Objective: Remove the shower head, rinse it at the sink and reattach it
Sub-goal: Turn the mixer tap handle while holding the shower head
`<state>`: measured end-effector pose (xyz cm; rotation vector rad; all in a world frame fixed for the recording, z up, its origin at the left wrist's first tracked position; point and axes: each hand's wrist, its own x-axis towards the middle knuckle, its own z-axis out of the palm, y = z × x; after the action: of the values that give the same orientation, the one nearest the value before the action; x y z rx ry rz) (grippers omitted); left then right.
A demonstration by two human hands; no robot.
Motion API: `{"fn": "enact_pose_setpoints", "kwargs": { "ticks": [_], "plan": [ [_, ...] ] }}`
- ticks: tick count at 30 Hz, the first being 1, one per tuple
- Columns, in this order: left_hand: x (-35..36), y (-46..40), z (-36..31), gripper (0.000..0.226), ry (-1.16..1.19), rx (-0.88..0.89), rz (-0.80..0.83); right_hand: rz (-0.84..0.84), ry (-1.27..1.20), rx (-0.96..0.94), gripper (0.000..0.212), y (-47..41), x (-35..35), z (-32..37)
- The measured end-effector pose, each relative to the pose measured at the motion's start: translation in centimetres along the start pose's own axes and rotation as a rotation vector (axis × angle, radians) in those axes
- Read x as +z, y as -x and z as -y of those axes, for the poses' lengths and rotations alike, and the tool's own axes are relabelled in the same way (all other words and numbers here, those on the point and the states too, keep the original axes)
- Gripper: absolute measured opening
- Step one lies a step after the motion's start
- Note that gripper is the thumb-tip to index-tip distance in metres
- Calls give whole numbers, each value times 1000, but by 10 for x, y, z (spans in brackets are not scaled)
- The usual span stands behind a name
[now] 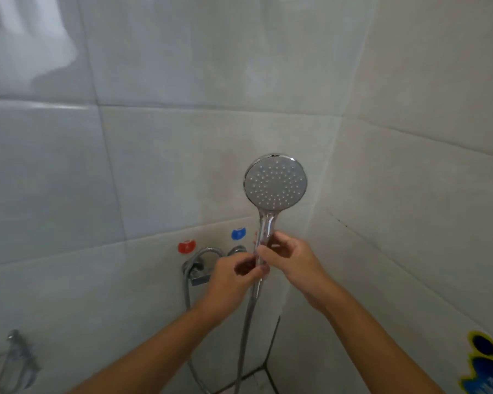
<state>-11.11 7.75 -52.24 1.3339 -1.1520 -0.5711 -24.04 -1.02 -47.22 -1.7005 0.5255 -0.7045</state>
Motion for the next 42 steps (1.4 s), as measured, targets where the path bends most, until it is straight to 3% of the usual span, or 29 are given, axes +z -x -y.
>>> {"fn": "enact_pose_setpoints", "kwargs": {
  "ticks": [7,11,19,24,30,35,42],
  "plan": [
    [-21,-48,-57,8,-226,234,-69,-117,233,-188,9,-37,-14,51],
    [-35,-92,-93,9,-382,339,-27,-189,278,-275,21,-57,-24,99],
    [-60,-170,-213,22,-450,581,-76,-265,385,-469,10,-110,-52,220],
    [-82,-214,-289,15,-539,697,-157,-303,365,-570,8,-149,-63,294],
    [-109,-257,-368,23,-734,790,-245,-319,327,-731,11,-189,-72,368],
    [-126,-278,-437,49,-861,873,-376,-372,318,-872,13,-208,-76,430],
    [-146,-293,-490,46,-933,919,-461,-343,232,-885,16,-221,-71,485]
  ]
}}
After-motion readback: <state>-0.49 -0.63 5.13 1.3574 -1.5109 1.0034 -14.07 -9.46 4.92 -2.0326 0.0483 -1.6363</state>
